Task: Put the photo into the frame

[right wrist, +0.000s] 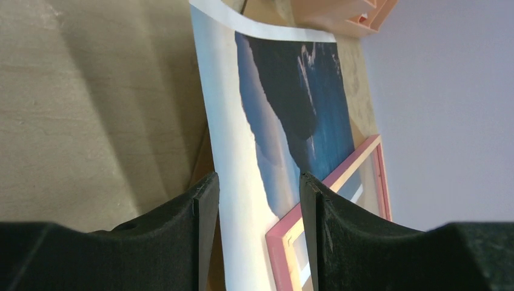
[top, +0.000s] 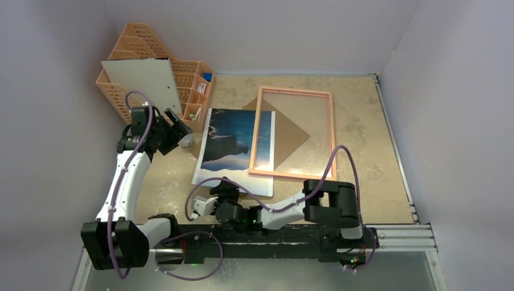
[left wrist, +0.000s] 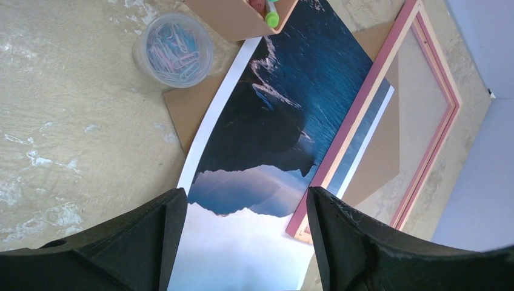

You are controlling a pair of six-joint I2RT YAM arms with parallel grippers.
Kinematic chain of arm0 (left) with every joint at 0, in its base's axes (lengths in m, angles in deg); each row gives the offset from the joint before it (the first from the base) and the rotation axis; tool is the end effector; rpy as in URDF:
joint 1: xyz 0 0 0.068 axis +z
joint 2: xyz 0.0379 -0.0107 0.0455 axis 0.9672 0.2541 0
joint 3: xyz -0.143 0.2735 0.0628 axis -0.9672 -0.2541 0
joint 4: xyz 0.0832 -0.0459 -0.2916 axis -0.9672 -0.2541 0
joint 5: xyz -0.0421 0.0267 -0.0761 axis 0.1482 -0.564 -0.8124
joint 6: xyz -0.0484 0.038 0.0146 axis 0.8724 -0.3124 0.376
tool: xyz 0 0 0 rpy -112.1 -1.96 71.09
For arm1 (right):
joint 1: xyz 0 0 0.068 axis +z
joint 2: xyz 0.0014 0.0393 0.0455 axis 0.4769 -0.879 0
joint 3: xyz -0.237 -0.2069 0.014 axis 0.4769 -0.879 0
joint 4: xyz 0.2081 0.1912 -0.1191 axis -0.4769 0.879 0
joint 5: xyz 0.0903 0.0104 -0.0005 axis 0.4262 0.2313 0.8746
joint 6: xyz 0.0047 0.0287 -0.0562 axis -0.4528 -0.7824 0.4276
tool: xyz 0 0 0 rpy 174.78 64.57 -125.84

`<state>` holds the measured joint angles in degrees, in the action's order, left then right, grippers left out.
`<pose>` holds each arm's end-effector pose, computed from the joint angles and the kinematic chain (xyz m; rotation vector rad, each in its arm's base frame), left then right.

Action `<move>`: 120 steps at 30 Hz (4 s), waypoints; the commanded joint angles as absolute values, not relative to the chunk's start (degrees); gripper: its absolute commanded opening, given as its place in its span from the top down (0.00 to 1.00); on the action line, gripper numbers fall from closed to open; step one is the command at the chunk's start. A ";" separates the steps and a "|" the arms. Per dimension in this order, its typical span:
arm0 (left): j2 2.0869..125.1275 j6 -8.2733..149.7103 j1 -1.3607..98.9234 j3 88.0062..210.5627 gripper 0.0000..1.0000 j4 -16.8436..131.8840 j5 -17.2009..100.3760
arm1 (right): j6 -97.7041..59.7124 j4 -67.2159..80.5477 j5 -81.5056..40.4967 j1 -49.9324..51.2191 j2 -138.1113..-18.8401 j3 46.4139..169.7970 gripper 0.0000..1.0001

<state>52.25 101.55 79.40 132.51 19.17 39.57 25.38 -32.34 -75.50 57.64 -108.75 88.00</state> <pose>0.2702 0.0108 0.3191 -0.8663 2.2417 -0.5312 0.0660 0.4446 0.1591 -1.2348 1.2791 -0.1654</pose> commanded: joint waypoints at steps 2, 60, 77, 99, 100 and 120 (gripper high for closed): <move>52.84 101.77 80.07 132.39 0.25 22.36 38.68 | 27.90 -38.24 -76.57 57.47 -109.96 89.96 0.47; 58.95 96.99 81.39 141.16 0.24 16.97 46.30 | 6.78 -6.06 -58.87 53.83 -111.51 107.66 0.40; 59.64 97.42 81.70 125.63 0.25 21.65 41.56 | 19.03 -11.90 -71.61 53.95 -119.24 105.18 0.37; 61.21 98.86 81.70 121.11 0.25 26.39 41.31 | 38.00 -45.14 -81.09 54.05 -117.99 95.59 0.49; 61.37 98.79 81.70 121.29 0.25 26.45 41.45 | 38.20 -45.69 -80.43 53.98 -118.14 95.69 0.50; 60.21 99.62 81.70 127.27 0.26 23.87 47.39 | 30.20 -38.82 -76.68 50.62 -122.74 103.22 1.00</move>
